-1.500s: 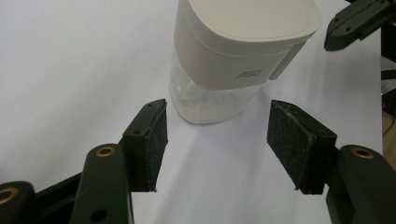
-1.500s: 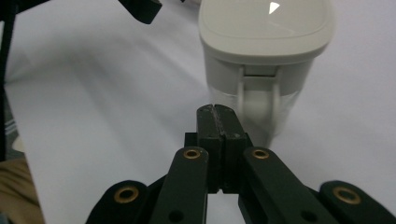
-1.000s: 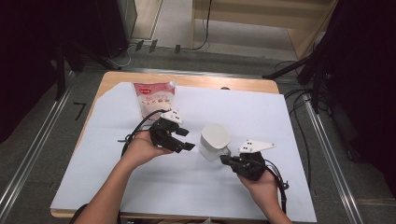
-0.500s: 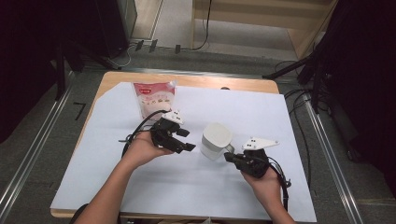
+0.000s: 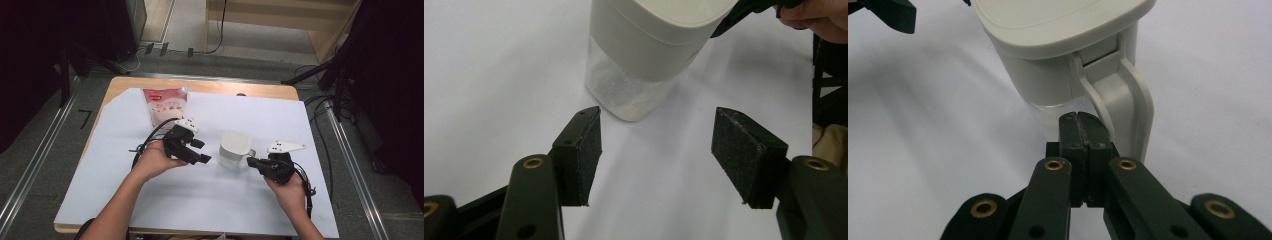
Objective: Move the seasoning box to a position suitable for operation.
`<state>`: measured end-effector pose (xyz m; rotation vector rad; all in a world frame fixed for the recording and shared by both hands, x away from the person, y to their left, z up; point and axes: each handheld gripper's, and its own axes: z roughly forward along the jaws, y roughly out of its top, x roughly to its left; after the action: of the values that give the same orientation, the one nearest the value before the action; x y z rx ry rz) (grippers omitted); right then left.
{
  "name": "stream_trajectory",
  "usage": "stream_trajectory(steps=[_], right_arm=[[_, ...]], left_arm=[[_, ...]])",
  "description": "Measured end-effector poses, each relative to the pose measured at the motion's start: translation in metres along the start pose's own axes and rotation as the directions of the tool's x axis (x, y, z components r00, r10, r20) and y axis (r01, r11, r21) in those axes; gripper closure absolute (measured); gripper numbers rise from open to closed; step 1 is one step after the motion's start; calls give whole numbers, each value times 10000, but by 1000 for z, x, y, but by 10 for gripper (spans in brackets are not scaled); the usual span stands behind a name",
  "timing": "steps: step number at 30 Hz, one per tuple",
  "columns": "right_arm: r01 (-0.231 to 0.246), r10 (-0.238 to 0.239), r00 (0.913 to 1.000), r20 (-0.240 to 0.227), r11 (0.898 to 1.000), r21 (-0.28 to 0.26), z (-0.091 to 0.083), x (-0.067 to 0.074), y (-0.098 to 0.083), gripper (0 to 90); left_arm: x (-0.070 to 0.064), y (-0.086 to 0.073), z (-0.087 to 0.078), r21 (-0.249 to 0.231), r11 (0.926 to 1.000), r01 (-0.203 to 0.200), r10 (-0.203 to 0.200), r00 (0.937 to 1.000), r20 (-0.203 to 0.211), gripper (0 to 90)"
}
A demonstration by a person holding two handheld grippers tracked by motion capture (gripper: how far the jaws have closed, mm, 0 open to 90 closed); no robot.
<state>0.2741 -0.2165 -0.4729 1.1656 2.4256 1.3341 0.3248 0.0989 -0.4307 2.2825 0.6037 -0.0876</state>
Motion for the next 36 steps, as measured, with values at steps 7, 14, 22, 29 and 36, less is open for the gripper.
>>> stream_trajectory(steps=[7, 14, 22, 29, 36], right_arm=[[-263, 263, 9997, -6, 9996, -139, -1, -14, 3, 900], [-375, 380, 9985, 390, 9992, -129, -1, -22, 7, 900], [-545, 549, 9982, 227, 9984, -155, -9, -26, 15, 900], [-433, 441, 9985, 329, 9988, -226, -14, -27, 19, 900], [-436, 445, 9977, 517, 9989, -181, -20, -35, 31, 900]], left_arm=[[-3, 2, 2, -99, 9998, -186, 186, 9998, 27, 351], [-7, 6, 9, -41, 9996, -273, 273, 9996, 96, 319], [-4, 15, 15, -20, 9980, -626, 626, 9979, 177, 264], [5, 26, 14, -63, 9965, -830, 832, 9959, 359, 219], [7, 38, 14, 96, 9946, -1032, 1025, 9929, 597, 160]])
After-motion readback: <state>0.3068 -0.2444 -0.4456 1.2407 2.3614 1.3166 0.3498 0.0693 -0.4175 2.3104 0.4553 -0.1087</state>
